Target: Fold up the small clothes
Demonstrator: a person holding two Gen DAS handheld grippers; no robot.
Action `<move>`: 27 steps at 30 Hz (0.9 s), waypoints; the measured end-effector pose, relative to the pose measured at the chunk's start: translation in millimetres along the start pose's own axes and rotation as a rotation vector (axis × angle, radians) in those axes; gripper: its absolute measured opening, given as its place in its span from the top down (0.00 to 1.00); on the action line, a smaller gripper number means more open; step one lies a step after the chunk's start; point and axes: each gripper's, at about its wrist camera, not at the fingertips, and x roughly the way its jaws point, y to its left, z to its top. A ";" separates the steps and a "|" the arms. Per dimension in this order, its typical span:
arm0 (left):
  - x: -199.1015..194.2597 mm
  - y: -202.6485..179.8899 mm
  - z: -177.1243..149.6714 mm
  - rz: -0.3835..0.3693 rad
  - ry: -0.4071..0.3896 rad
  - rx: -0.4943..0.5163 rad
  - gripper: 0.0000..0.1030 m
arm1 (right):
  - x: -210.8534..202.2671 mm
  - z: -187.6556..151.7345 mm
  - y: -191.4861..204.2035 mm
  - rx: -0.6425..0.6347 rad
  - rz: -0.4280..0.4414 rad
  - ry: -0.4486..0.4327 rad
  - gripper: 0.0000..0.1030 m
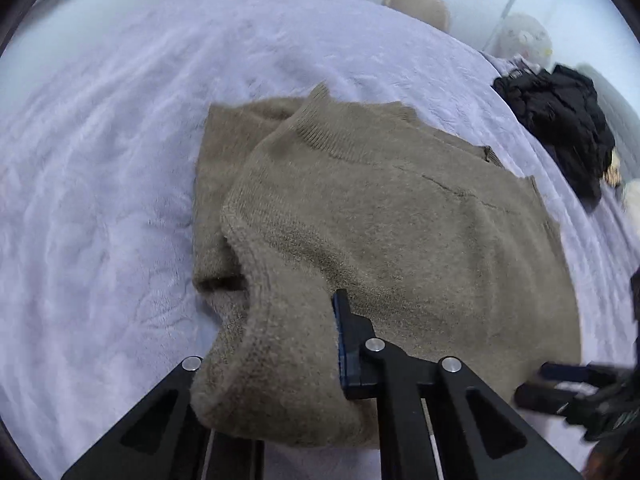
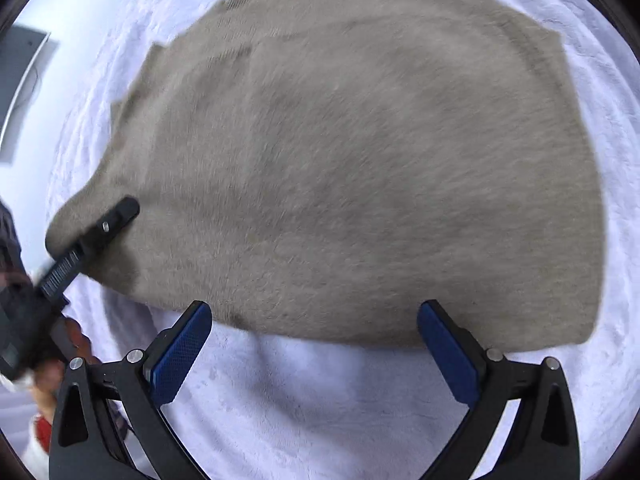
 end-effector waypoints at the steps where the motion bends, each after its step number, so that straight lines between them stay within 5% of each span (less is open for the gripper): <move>1: -3.3 -13.3 -0.5 0.040 -0.032 0.085 0.88 | -7.2 6.8 -3.4 0.006 0.008 -0.004 0.00; 7: -14.9 -51.7 -9.2 0.120 -0.145 0.365 0.88 | -50.5 74.2 22.1 -0.094 0.083 -0.014 0.00; 13: -18.1 -61.5 -21.4 0.132 -0.189 0.506 0.88 | -39.7 126.8 122.8 -0.316 0.177 0.140 0.00; 21: -18.7 -64.7 -22.1 0.110 -0.197 0.542 0.88 | 38.3 152.1 217.9 -0.488 0.111 0.386 0.00; 27: -17.6 -65.8 -24.5 0.110 -0.205 0.562 0.88 | 69.2 144.3 251.7 -0.677 -0.041 0.444 0.00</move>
